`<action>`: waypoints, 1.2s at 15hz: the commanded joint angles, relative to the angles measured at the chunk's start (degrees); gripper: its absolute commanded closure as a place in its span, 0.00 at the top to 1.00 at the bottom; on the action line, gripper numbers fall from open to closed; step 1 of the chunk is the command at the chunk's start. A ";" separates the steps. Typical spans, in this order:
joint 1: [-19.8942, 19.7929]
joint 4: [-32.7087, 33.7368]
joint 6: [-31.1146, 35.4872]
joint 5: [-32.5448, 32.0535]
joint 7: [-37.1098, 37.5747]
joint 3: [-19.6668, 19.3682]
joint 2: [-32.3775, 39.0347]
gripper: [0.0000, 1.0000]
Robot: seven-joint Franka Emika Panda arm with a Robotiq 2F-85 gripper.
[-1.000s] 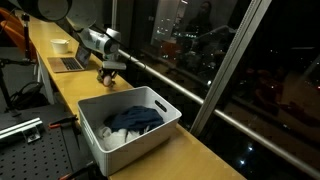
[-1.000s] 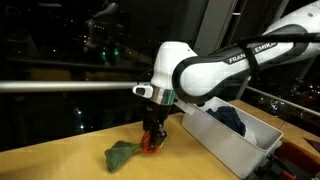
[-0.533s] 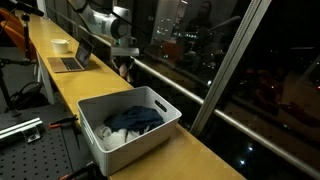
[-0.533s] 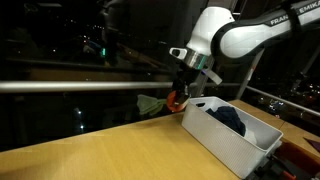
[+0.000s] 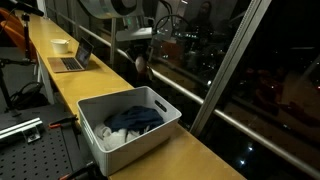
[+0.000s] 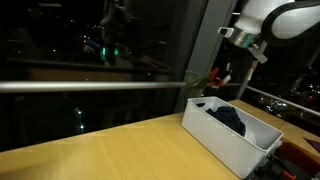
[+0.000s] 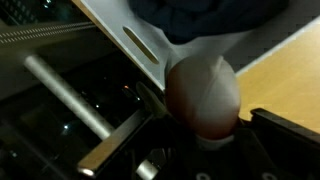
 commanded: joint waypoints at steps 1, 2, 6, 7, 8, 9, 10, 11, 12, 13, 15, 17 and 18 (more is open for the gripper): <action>-4.12 -9.95 0.39 -0.21 -1.40 -2.76 -10.59 0.05; -5.48 -12.60 0.99 0.71 -3.02 -3.79 -12.68 0.05; -8.00 -20.38 3.66 1.65 -6.55 -7.04 -14.30 0.05; -8.13 -21.49 4.30 2.07 -6.79 -7.41 -13.84 0.40; -8.19 -22.75 5.03 2.59 -6.83 -7.68 -13.45 0.48; -8.15 -23.60 5.48 3.32 -6.81 -7.82 -13.05 0.54; -8.09 -24.31 5.70 4.48 -7.06 -7.90 -13.25 0.60; -8.08 -25.12 5.99 5.59 -7.17 -7.88 -14.01 0.69; -8.06 -25.79 5.62 5.66 -6.21 -7.71 -15.38 0.75; -8.02 -26.39 4.66 4.76 -3.96 -7.41 -17.52 0.84; -8.09 -27.94 3.35 2.27 1.71 -6.84 -22.72 0.96; -8.37 -29.84 2.35 0.07 6.79 -6.03 -29.48 1.00; -8.63 -30.25 1.94 -0.92 8.69 -5.62 -32.25 1.00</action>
